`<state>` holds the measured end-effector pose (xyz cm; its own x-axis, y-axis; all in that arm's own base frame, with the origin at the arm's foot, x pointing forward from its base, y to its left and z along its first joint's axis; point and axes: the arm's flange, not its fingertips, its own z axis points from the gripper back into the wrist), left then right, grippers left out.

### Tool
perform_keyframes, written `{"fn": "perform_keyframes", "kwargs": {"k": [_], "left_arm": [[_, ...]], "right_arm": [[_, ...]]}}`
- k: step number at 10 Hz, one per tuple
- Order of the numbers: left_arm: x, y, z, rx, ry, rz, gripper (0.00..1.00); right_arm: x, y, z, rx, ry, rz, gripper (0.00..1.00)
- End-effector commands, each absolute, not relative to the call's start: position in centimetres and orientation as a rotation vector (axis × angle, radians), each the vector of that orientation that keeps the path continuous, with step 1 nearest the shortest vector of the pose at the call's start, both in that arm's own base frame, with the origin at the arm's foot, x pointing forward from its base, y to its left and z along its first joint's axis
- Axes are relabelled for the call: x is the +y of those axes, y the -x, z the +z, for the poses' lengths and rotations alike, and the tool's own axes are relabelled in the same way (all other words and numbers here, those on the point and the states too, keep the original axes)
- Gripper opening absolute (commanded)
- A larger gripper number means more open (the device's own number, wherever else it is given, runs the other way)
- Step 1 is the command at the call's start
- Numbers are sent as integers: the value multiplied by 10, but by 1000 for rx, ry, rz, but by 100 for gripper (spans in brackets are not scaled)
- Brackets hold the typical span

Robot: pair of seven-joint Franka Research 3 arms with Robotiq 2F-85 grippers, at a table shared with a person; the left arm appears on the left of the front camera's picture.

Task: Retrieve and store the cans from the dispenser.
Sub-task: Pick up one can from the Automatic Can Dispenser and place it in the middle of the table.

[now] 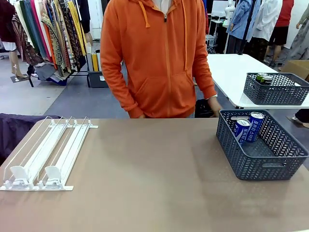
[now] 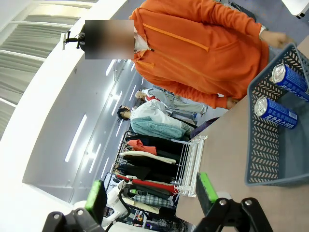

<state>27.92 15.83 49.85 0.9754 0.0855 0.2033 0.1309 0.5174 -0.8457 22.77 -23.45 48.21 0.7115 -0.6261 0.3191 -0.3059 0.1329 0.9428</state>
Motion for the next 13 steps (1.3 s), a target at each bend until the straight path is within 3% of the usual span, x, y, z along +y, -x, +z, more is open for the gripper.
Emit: {"fn": "perform_keyframes", "kwargs": {"k": [1, 13], "left_arm": [[158, -279, 500, -244, 1048, -37, 100], [158, -279, 500, -244, 1048, -37, 100]], "right_arm": [[-234, -230, 485, -844, -1473, -261, 100], [-234, -230, 485, -844, -1473, -261, 100]]}}
